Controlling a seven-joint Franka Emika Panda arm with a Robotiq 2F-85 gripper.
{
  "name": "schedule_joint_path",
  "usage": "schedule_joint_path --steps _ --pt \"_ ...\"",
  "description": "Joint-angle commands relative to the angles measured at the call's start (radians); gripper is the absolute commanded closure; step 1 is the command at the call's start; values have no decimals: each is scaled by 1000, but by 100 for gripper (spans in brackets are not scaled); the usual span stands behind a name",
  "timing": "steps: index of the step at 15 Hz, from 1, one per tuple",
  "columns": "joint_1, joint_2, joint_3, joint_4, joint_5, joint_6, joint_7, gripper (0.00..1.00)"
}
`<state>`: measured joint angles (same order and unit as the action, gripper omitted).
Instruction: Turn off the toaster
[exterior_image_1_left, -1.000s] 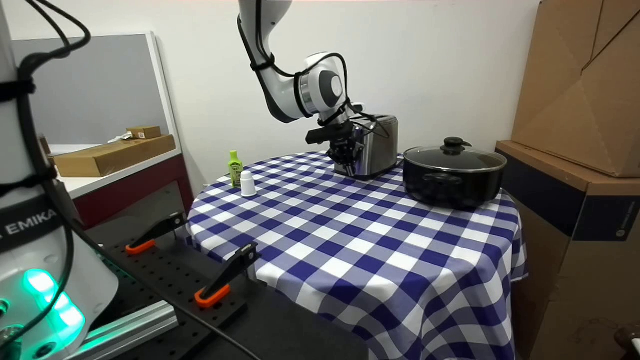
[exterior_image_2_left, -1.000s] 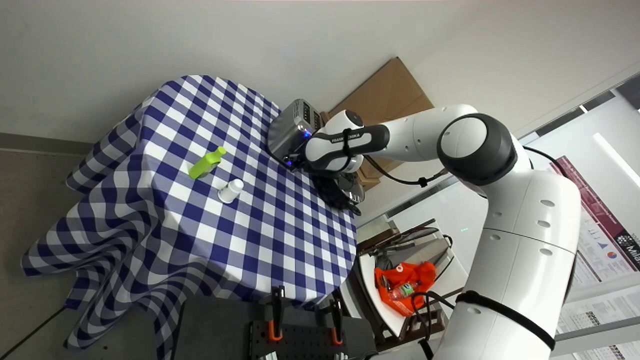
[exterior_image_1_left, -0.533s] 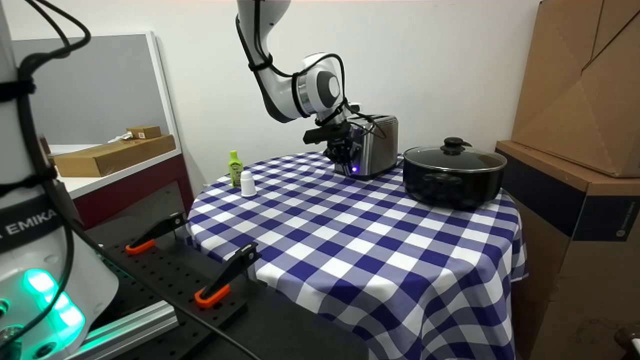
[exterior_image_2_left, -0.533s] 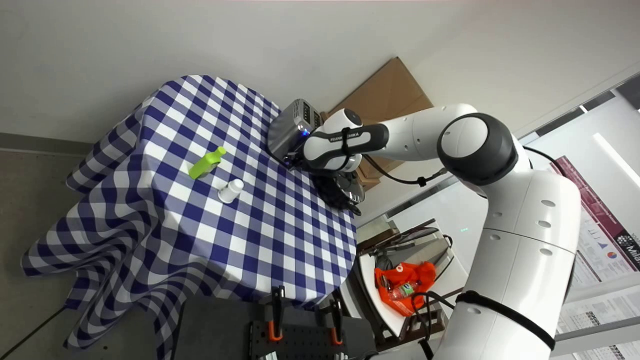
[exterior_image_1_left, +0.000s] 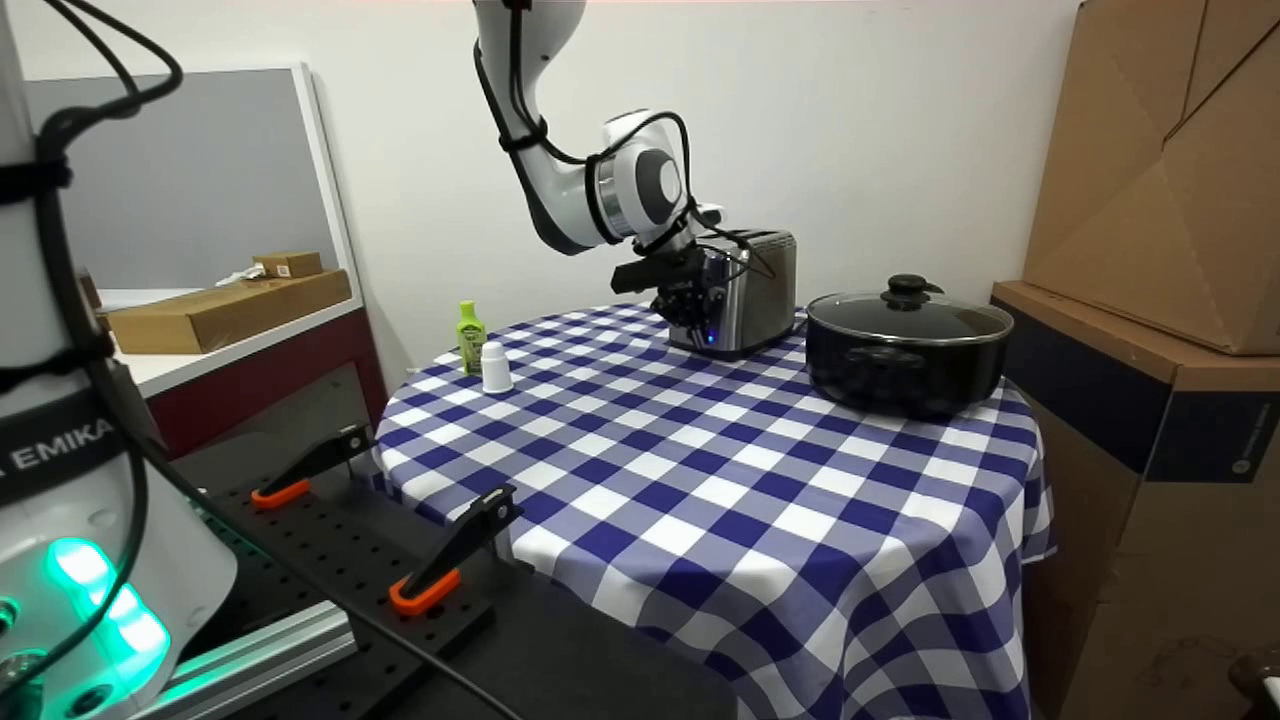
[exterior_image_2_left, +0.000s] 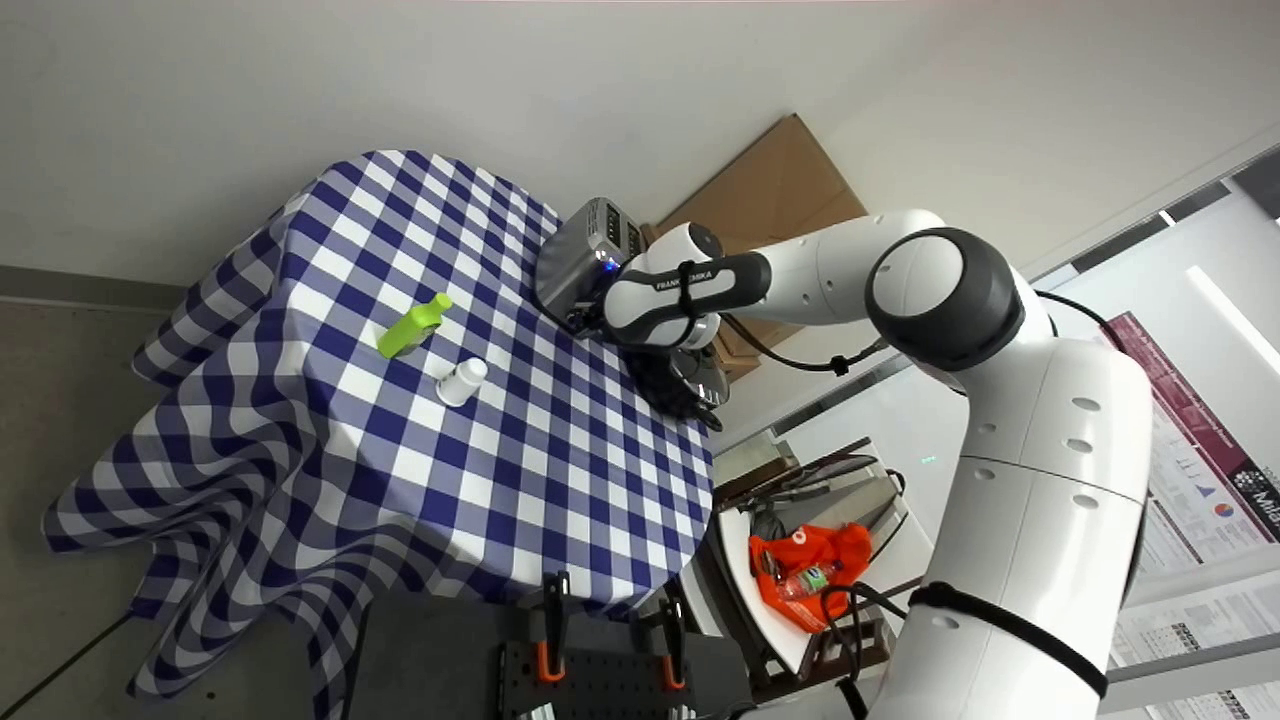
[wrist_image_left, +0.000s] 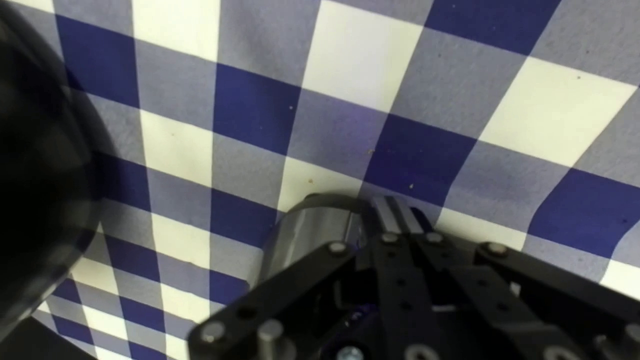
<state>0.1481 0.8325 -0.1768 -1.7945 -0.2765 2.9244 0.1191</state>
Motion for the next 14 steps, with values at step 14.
schedule_joint_path --steps 14 --pt "-46 -223 89 -117 69 -291 -155 100"
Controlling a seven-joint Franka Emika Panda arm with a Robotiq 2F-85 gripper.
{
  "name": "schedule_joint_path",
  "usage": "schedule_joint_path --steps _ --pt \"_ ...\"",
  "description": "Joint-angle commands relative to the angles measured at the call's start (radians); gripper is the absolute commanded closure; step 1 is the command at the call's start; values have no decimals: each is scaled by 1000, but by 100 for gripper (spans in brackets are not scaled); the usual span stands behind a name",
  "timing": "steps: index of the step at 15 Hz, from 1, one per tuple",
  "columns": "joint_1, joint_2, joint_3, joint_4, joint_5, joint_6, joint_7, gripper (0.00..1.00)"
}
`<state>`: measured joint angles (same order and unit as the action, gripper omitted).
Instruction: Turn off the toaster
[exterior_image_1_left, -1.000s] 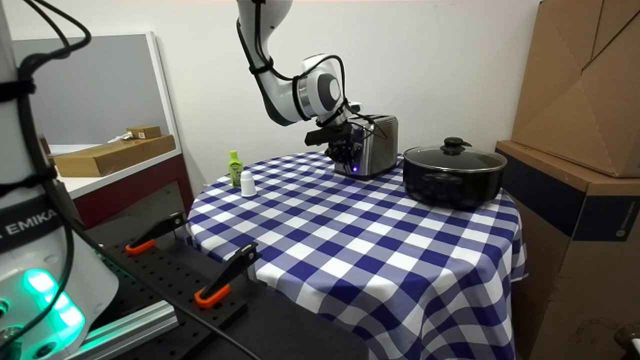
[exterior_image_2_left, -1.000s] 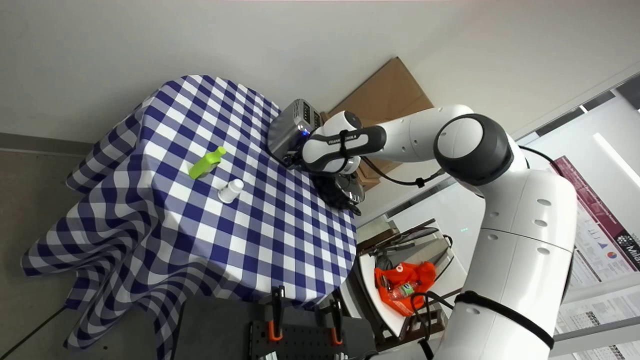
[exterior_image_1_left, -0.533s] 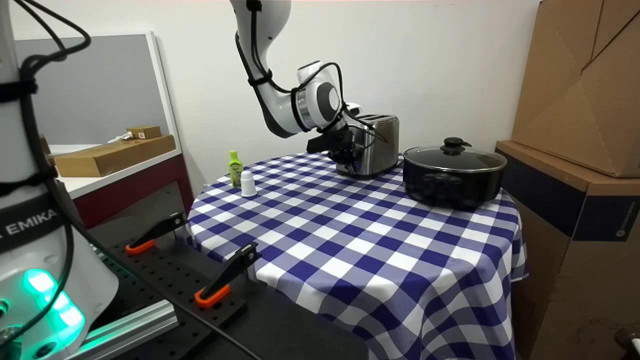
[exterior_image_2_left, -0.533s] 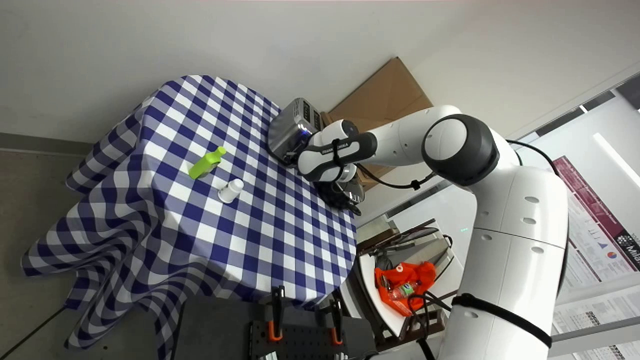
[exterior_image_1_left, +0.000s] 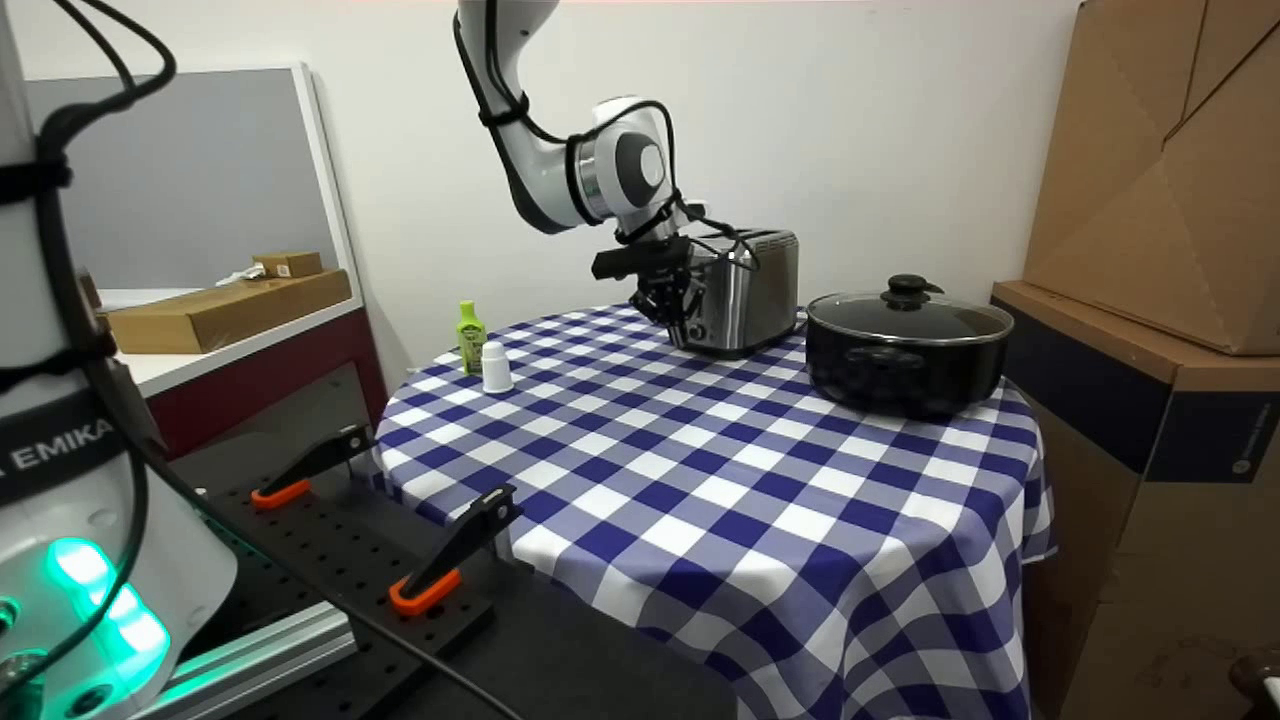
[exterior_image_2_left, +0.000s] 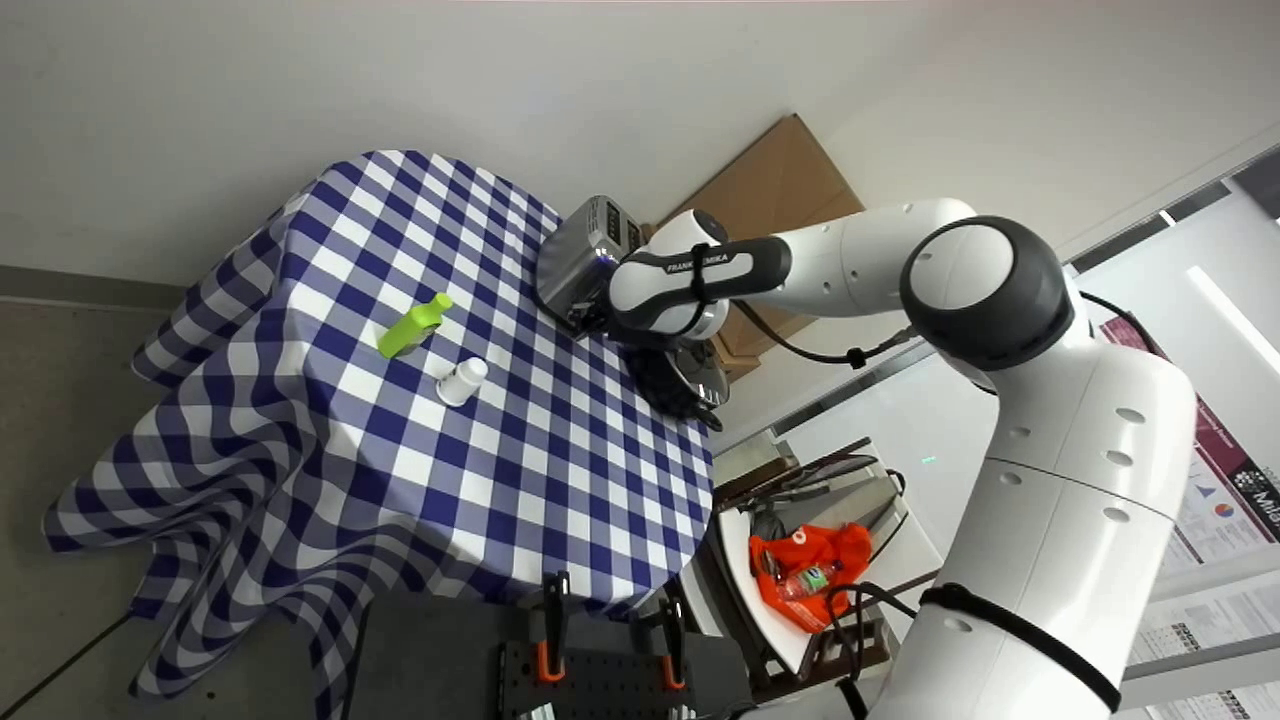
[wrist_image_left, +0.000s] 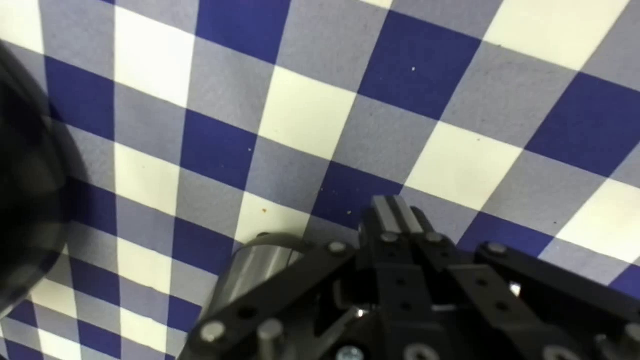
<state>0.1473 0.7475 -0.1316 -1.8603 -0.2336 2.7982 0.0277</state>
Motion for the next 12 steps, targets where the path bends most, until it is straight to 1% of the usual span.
schedule_joint_path --steps 1,3,7,10,11,12 --pt "-57 -175 53 -51 30 -232 -73 100" --pt "-77 -263 67 -67 40 -352 -86 100" --pt "-87 -453 79 -156 90 -519 -2 100" --pt "-82 -579 87 -246 124 -574 86 100" --pt "-81 -622 92 -285 130 -570 115 100" --pt "-83 -669 96 -339 138 -529 149 100"
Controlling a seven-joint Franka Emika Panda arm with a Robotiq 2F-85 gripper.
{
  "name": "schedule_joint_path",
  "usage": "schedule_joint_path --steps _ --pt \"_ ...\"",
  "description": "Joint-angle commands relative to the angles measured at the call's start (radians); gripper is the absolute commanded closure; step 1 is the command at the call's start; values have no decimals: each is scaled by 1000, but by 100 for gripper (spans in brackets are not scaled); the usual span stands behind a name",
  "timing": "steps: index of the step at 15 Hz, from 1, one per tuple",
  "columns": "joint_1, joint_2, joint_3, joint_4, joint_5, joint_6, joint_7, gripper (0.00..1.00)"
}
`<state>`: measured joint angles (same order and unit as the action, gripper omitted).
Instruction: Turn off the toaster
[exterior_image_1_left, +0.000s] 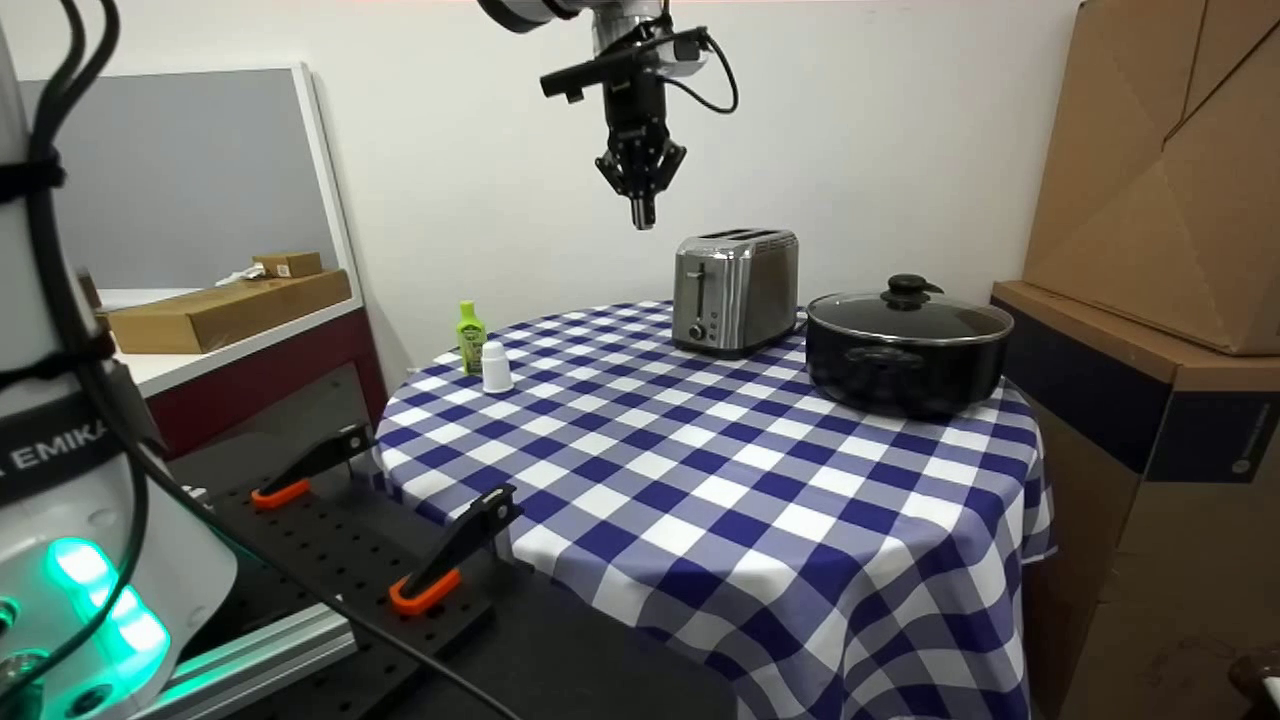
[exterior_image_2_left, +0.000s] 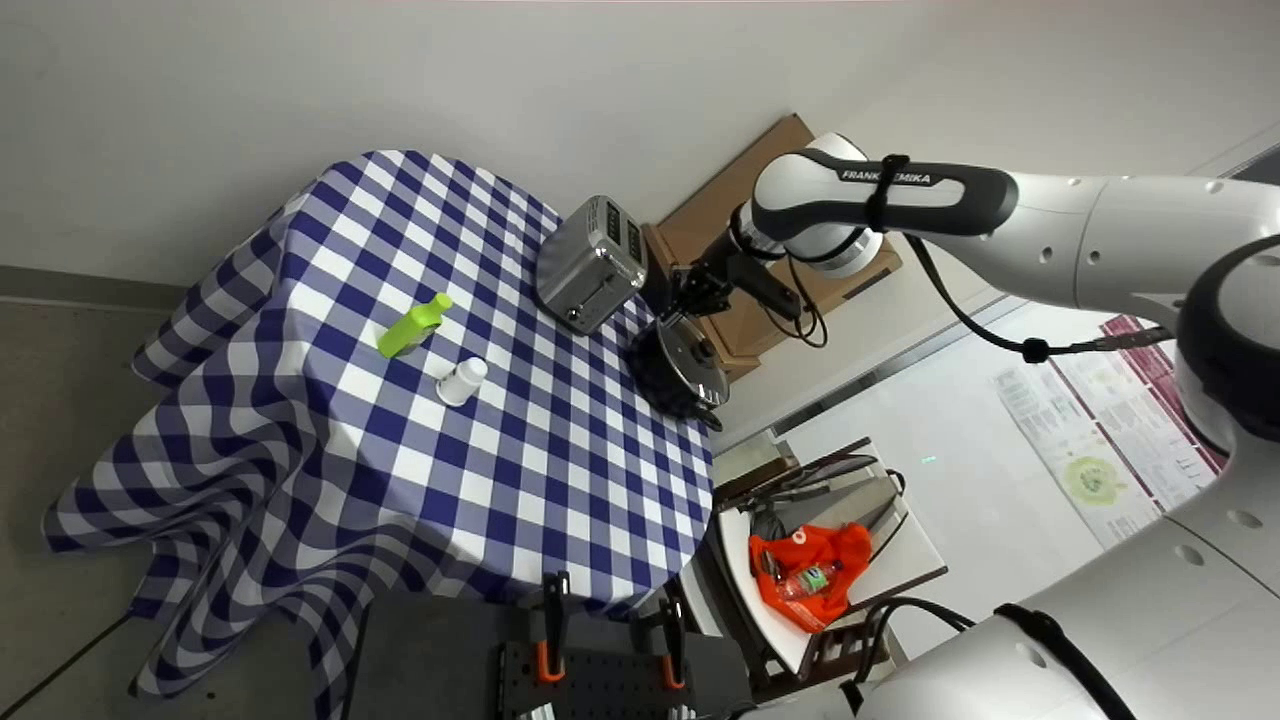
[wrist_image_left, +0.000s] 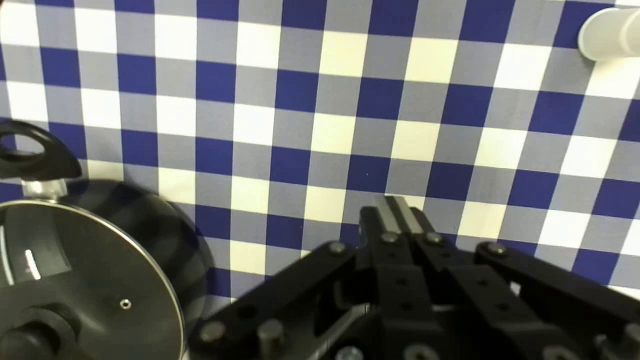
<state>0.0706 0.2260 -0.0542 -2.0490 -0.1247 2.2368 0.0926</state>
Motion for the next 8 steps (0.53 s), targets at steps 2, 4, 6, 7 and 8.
schedule_joint_path --steps 2,4,6,7,8 --pt "-7 -228 27 -248 26 105 147 100" --pt "-16 -161 34 -169 7 68 121 99" --pt "-19 -219 42 -243 4 104 146 99" --pt "-20 -234 43 -262 4 111 149 99" --pt "-20 -241 43 -271 4 115 151 99"
